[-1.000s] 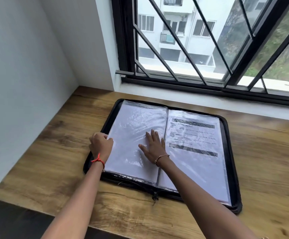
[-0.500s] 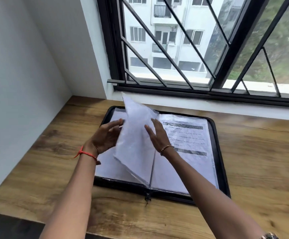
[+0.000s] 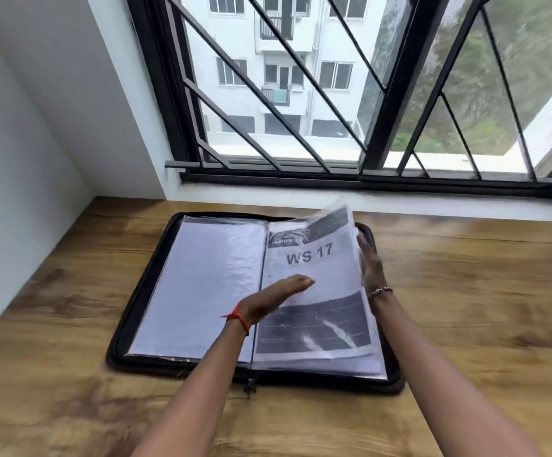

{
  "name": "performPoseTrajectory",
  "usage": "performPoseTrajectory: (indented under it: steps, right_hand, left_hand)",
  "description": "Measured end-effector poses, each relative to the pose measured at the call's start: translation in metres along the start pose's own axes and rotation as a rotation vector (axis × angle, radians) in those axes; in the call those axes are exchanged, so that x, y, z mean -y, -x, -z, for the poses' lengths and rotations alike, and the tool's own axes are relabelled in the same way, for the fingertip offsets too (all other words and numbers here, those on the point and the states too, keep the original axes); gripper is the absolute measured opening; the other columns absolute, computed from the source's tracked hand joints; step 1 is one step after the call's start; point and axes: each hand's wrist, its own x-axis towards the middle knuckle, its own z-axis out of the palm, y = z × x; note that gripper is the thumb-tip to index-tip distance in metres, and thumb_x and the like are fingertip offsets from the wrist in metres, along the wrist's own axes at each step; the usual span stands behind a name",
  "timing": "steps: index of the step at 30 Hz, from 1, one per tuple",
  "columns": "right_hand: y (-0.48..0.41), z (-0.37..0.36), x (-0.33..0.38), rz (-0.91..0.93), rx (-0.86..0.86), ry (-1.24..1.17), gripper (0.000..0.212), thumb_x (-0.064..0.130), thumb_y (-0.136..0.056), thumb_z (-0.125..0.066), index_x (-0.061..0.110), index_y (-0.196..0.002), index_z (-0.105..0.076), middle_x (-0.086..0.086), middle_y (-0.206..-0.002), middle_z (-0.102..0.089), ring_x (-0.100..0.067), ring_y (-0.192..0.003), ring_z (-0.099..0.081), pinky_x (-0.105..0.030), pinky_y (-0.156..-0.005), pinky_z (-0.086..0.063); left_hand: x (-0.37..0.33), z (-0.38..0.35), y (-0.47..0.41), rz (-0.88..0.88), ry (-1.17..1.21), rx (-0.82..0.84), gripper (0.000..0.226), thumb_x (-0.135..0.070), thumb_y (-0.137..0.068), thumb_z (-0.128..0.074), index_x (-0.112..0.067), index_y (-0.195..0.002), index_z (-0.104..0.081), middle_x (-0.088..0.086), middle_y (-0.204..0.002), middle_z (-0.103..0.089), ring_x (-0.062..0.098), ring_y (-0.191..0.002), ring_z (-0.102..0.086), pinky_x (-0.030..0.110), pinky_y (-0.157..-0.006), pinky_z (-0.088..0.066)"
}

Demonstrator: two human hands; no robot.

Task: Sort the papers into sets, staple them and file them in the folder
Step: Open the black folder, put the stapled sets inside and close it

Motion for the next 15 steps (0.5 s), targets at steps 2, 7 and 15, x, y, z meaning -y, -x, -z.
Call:
performPoseTrajectory:
  steps: [2, 7, 15]
  right_hand:
    - [-0.006, 0.002, 0.012, 0.021, -0.024, -0.041, 0.039, 0.027, -0.088, -0.06, -0.001, -0.114, -0.06, -0.013, -0.111, -0.066, -0.023, -0.096, -0.064, -0.031, -0.08, -0.051]
    - [-0.006, 0.009, -0.006, 0.116, -0.317, 0.49, 0.063, 0.009, -0.082, -0.065, 0.001, -0.138, -0.038, -0.02, -0.136, -0.047, -0.029, -0.121, -0.049, -0.036, -0.096, -0.042]
    - [0.0, -0.016, -0.054, 0.333, -0.076, 1.339, 0.096, 0.066, -0.065, 0.006, 0.019, -0.149, -0.004, -0.005, -0.156, 0.009, -0.02, -0.145, 0.009, -0.038, -0.115, 0.009]
  left_hand:
    - [0.008, -0.008, -0.011, -0.005, -0.191, -0.034, 0.045, -0.033, -0.096, -0.047, -0.016, -0.137, -0.041, -0.002, -0.15, -0.026, 0.014, -0.14, -0.022, 0.029, -0.11, -0.021]
    - [0.044, -0.014, -0.033, 0.01, -0.608, -0.194, 0.077, -0.034, -0.083, -0.066, -0.024, -0.146, -0.022, 0.0, -0.158, 0.006, 0.017, -0.143, 0.016, 0.053, -0.115, -0.001]
    - [0.062, -0.019, -0.039, 0.061, -0.706, -0.253, 0.105, -0.053, -0.073, -0.062, -0.026, -0.149, 0.005, -0.005, -0.151, 0.029, 0.017, -0.139, 0.027, 0.052, -0.115, 0.006]
